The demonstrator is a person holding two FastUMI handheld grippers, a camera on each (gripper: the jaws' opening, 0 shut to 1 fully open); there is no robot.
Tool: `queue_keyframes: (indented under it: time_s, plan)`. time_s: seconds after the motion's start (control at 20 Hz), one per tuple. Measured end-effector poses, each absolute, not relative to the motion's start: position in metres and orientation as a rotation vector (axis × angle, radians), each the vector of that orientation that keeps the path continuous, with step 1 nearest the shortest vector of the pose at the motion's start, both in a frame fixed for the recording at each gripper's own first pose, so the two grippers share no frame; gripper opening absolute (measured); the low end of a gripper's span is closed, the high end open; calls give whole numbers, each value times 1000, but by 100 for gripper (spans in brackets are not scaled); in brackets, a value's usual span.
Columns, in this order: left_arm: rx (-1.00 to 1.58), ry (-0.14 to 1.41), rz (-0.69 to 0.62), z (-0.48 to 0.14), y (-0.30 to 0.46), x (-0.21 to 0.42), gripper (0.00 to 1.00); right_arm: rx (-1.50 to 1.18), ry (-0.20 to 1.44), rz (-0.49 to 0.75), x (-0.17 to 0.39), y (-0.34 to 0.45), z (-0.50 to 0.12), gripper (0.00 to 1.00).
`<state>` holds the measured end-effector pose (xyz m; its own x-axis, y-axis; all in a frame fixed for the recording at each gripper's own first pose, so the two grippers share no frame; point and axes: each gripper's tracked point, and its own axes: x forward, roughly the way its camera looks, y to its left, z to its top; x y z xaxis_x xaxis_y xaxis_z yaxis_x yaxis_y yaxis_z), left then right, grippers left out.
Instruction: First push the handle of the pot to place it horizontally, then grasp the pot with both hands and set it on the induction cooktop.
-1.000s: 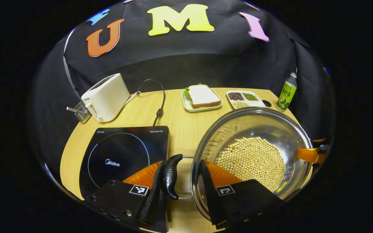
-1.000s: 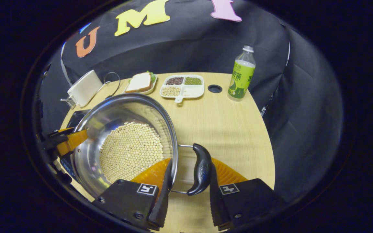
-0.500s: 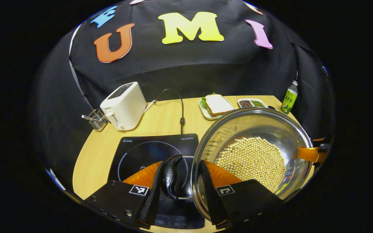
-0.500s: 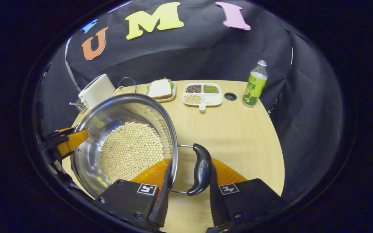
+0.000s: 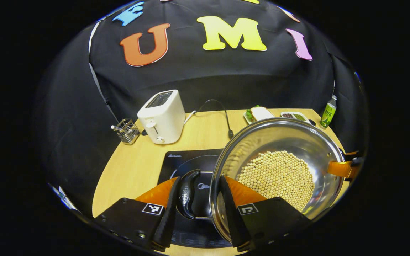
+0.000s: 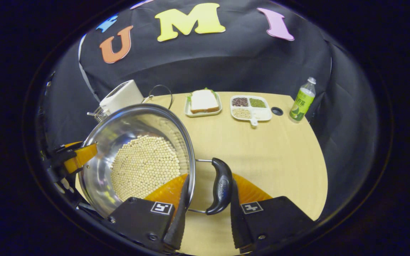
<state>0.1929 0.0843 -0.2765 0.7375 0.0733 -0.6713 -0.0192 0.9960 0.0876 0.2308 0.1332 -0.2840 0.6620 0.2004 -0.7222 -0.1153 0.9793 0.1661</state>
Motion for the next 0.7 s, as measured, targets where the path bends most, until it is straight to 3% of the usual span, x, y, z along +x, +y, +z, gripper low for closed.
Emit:
queue_keyframes:
  time_s: [0.7]
  plan:
    - [105, 755, 63, -295, 185, 210, 61, 127, 866, 179, 240, 239, -293, 53]
